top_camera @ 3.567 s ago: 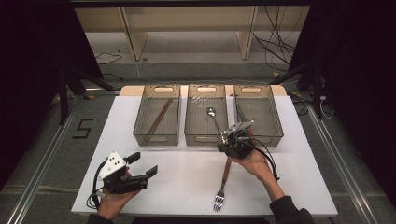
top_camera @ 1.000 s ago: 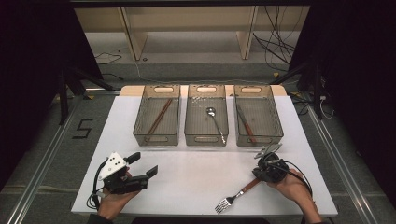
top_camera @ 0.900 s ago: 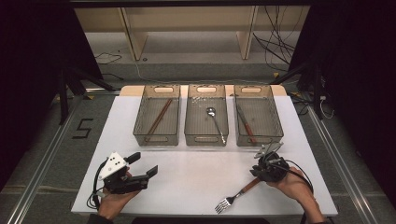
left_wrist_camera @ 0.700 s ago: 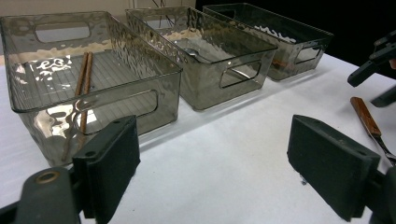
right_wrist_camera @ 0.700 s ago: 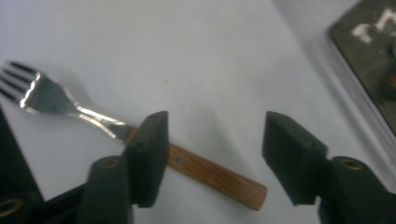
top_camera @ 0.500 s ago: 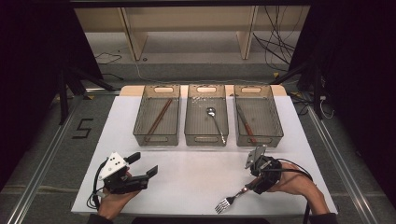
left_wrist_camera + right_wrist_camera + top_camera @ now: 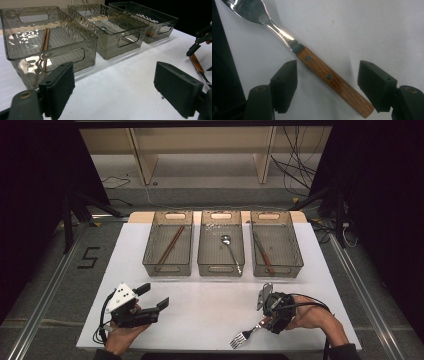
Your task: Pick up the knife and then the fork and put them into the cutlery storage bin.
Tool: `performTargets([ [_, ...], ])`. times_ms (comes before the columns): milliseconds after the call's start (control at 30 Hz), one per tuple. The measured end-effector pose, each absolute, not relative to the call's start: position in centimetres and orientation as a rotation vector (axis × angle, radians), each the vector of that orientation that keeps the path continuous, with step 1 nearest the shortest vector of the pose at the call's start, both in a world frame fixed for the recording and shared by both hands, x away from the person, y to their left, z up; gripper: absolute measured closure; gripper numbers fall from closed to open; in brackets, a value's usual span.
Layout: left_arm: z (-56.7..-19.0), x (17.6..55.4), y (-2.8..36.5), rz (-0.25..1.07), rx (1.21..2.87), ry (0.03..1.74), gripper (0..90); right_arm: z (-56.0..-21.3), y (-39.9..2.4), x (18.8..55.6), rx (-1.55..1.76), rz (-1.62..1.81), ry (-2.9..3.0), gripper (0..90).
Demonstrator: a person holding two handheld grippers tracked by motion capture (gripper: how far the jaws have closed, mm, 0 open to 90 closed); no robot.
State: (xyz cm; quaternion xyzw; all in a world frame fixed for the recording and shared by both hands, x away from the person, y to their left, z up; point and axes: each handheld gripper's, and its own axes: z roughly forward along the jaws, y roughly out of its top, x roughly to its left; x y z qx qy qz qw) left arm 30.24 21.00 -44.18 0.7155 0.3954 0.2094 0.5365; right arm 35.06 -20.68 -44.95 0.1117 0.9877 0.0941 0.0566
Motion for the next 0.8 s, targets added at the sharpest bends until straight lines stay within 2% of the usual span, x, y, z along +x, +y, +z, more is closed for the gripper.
performTargets([
  [400,-44.19,30.24,20.95,0.5,1.704,0.941,16.5,-45.49,-20.52,35.22,0.311,0.192,3.001,39.3],
  [800,-44.2,30.23,20.94,0.498,1.705,0.941,16.5,-45.44,-20.07,35.28,0.266,0.155,3.035,50.5],
])
